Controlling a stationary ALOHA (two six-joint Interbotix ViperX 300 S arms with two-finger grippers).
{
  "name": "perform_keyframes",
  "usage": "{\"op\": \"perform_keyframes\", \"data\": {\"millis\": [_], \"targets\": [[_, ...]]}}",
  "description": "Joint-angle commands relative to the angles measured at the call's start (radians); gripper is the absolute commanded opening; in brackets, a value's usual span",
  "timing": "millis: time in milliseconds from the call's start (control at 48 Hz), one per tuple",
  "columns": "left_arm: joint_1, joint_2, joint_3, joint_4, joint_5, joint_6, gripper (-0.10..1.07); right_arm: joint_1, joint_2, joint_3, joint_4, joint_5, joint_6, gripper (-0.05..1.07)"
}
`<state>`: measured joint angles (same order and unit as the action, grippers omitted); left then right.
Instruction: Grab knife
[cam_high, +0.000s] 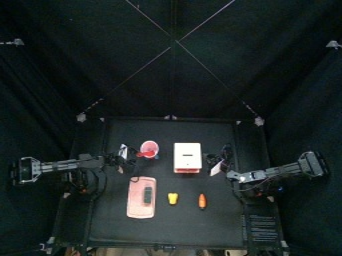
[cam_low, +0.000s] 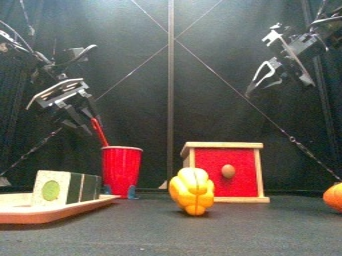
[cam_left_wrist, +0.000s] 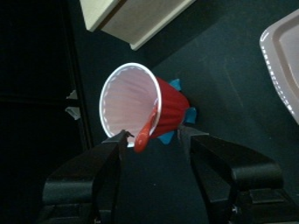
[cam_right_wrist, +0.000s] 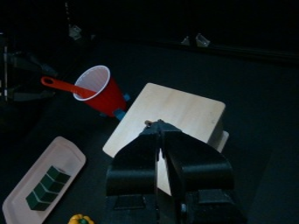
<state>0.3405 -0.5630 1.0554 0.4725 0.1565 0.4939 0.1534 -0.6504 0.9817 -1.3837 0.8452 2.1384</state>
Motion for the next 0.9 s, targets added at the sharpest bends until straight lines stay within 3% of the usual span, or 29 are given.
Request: {"op": "perform_keyframes", "data": {"millis": [0,333,875], "targets": [[0.006,0.005,-0.038,0.017,-0.009,0.003,0.85,-0.005,-0.003,-0.009,-0.003,0.003,-0.002,0.33],[0.005,0.026,-0.064,0.037,0.020,0.005,0.72,-0.005,-0.003,-0.009,-0.003,0.003,0.000,0.33],[-0.005,0.041,-0.117,0.051,0.106,0.006,0.70,-0.005,-0.005,-0.008,-0.003,0.003,-0.002,0.33]]}}
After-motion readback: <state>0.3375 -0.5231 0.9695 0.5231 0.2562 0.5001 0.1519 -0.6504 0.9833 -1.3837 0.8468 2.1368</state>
